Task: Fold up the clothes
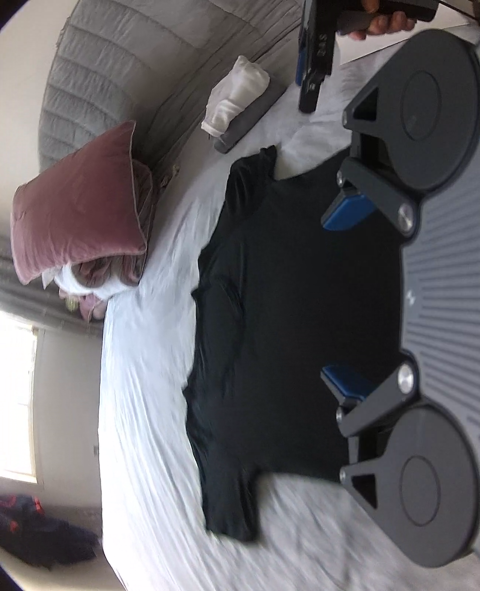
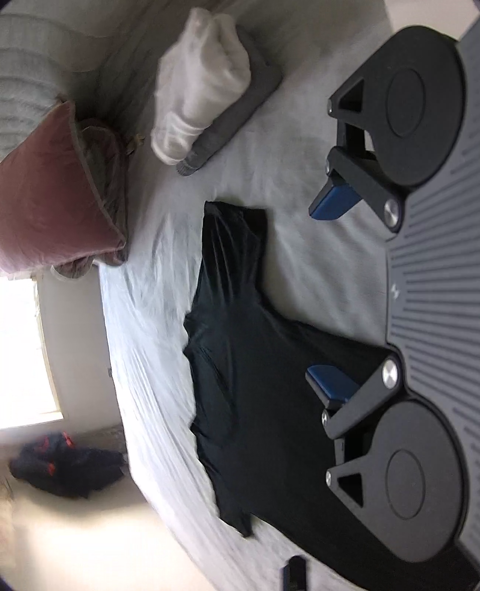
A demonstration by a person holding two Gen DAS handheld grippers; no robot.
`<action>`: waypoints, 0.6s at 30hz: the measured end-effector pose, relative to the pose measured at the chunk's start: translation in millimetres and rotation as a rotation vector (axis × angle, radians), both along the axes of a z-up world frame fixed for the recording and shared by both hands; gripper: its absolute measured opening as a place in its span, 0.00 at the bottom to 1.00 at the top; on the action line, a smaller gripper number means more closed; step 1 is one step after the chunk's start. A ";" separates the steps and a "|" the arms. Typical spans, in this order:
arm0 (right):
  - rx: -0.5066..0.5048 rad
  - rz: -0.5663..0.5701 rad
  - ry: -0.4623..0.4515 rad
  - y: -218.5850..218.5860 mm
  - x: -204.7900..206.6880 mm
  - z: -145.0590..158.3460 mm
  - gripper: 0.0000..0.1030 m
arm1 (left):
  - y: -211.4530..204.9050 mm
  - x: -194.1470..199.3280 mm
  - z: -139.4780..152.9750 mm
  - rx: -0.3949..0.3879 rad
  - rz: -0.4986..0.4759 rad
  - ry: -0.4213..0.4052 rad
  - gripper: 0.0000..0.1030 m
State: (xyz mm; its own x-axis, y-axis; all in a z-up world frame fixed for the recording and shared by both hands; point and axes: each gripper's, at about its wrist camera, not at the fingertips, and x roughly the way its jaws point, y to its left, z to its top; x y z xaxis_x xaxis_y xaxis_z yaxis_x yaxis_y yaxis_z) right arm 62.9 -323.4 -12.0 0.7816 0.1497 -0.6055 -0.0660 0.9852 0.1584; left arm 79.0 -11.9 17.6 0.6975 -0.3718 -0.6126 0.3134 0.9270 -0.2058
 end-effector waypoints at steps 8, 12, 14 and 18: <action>0.164 -0.151 0.046 -36.0 77.4 -24.3 0.82 | -61.6 71.0 -15.9 0.002 -0.046 -0.035 0.78; 0.213 -0.252 0.048 -55.2 107.2 -32.4 0.68 | -86.5 102.5 -20.8 0.000 -0.063 -0.054 0.78; 0.206 -0.292 0.068 -59.3 114.8 -38.4 0.61 | -99.6 120.0 -22.1 0.002 -0.073 -0.048 0.75; 0.203 -0.304 0.037 -61.7 107.4 -50.2 0.49 | -132.1 149.8 -17.4 0.000 -0.148 -0.017 0.65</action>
